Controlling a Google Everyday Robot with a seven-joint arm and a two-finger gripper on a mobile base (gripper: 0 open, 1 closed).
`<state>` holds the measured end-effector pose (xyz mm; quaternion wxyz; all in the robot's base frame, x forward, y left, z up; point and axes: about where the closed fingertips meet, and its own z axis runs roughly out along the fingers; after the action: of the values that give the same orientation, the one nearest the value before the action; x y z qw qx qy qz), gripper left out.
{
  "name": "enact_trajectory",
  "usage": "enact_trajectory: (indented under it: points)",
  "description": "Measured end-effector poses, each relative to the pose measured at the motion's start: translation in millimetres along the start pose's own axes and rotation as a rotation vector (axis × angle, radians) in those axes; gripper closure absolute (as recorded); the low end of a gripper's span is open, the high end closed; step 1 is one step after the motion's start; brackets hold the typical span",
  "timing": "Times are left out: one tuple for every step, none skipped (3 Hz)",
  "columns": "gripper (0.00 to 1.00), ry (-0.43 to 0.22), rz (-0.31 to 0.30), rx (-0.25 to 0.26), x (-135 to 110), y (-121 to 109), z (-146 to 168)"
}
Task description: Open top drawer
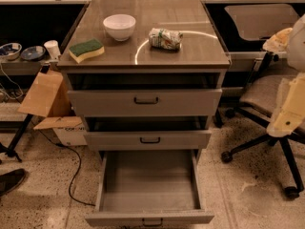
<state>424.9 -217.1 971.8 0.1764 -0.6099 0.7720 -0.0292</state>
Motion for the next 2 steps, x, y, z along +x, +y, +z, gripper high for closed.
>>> enact_trajectory:
  points:
    - [0.0,-0.072,-0.04,-0.042,-9,21,34]
    - [0.0,-0.134,-0.088,-0.113,-41,41,94]
